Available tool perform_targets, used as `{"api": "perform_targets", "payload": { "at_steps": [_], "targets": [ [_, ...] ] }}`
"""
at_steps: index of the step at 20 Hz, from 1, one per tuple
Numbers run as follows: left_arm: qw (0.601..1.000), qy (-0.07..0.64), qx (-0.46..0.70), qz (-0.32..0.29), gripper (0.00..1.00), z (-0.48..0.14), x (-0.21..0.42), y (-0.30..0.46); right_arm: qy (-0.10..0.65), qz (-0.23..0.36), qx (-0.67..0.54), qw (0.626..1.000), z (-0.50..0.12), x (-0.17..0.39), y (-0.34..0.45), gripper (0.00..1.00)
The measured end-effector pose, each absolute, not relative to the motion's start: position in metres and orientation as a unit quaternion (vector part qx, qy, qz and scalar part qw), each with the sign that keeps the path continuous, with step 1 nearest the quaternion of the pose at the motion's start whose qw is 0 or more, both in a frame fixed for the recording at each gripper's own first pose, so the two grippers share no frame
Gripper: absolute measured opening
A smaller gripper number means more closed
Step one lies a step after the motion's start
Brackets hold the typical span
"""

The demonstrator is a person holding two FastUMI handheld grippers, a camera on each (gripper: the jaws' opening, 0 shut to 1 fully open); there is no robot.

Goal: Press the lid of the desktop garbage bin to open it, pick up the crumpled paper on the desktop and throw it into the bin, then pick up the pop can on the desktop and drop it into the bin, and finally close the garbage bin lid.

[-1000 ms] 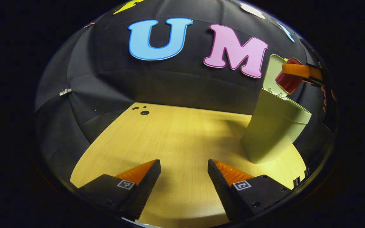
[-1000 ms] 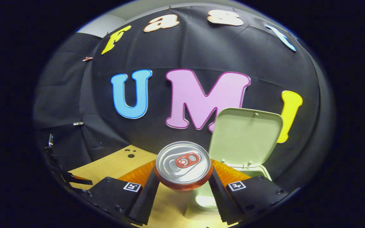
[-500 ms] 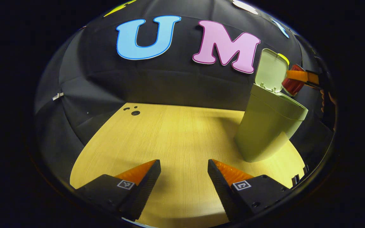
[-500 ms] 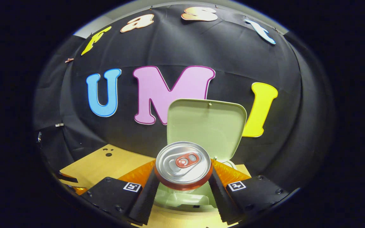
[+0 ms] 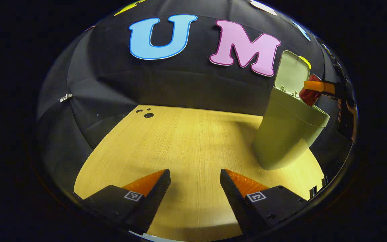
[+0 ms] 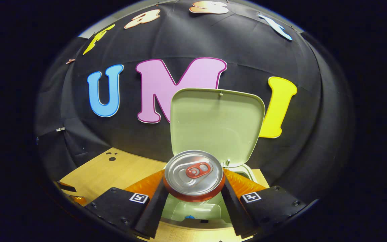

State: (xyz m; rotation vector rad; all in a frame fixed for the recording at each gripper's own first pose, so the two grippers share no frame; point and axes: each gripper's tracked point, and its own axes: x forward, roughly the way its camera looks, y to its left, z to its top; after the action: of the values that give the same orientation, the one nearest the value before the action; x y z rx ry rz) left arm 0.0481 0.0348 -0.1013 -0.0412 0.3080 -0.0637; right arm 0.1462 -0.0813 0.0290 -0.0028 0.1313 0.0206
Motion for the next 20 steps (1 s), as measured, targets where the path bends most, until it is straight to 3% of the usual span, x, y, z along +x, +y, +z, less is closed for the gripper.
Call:
{"api": "perform_targets", "payload": {
  "at_steps": [4,20],
  "targets": [
    [0.988,0.153,-0.026,-0.024,0.96,-0.102,0.046,0.038,0.062,0.002,0.003,0.998,0.034,0.149,-0.086,0.98],
    [0.986,0.161,-0.034,-0.004,0.96,-0.113,0.03,0.044,-0.033,-0.027,0.016,0.999,0.167,0.158,-0.135,0.97]
  ]
}}
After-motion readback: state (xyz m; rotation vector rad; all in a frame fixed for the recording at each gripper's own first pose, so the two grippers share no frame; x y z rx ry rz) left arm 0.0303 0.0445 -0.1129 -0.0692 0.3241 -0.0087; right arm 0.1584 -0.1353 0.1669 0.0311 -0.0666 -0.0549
